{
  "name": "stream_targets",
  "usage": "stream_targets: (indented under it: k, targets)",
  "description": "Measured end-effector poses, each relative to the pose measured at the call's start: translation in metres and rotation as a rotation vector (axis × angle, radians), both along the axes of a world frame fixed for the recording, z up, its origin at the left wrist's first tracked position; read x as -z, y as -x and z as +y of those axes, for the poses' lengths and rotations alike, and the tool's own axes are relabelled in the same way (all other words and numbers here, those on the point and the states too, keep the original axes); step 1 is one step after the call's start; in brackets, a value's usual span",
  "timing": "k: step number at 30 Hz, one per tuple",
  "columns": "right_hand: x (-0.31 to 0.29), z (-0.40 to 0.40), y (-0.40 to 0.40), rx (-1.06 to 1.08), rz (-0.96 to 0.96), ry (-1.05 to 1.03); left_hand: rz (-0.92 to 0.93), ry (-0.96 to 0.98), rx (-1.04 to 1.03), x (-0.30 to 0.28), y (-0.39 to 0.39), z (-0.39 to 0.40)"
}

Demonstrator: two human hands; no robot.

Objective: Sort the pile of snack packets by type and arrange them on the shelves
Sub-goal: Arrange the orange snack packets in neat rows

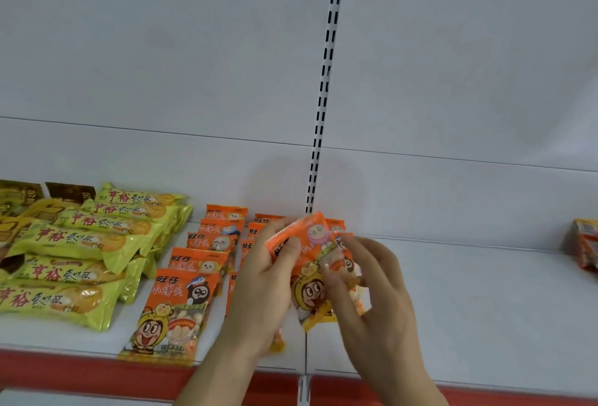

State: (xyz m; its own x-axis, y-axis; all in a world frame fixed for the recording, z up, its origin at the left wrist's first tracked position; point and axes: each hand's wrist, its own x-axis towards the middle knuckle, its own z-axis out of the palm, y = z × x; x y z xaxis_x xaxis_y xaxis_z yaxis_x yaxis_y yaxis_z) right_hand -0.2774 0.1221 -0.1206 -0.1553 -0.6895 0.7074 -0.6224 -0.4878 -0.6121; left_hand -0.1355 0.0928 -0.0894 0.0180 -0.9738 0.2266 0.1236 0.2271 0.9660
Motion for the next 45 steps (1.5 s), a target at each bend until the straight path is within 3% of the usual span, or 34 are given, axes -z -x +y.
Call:
stream_targets:
  k: [3,6,9,11,16,21,26,35,41,45]
  targets:
    - [-0.003,0.002,0.004,-0.163,-0.01,-0.122,-0.066,-0.007,0.064,-0.002,-0.003,0.002]
    - [-0.002,0.006,0.011,-0.176,0.005,-0.181,-0.201,0.013,0.015,0.003,-0.006,-0.002]
    - [0.007,0.003,0.025,-0.026,-0.025,-0.223,-0.451,0.155,-0.152,0.013,-0.013,-0.01]
    - [0.014,0.002,0.03,0.047,0.002,-0.261,-0.714,0.297,-0.177,0.022,-0.016,-0.013]
    - [0.041,0.005,0.022,0.167,0.426,-0.28,-1.246,0.45,-0.137,0.048,-0.01,-0.014]
    - [0.043,0.009,0.024,0.339,0.643,-0.446,-1.483,0.421,-0.093,0.064,-0.004,-0.01]
    - [0.041,0.014,0.023,0.277,0.741,-0.634,-1.526,0.395,-0.062,0.066,-0.004,-0.006]
    - [0.027,0.033,0.053,0.388,0.722,-0.526,-1.363,0.38,-0.106,0.051,0.015,0.006]
    - [0.014,0.077,0.123,0.416,0.665,-0.565,-1.271,0.442,-0.121,0.04,0.087,0.037]
    - [0.009,0.125,0.208,0.468,0.665,-0.625,-1.239,0.498,-0.098,0.036,0.176,0.071]
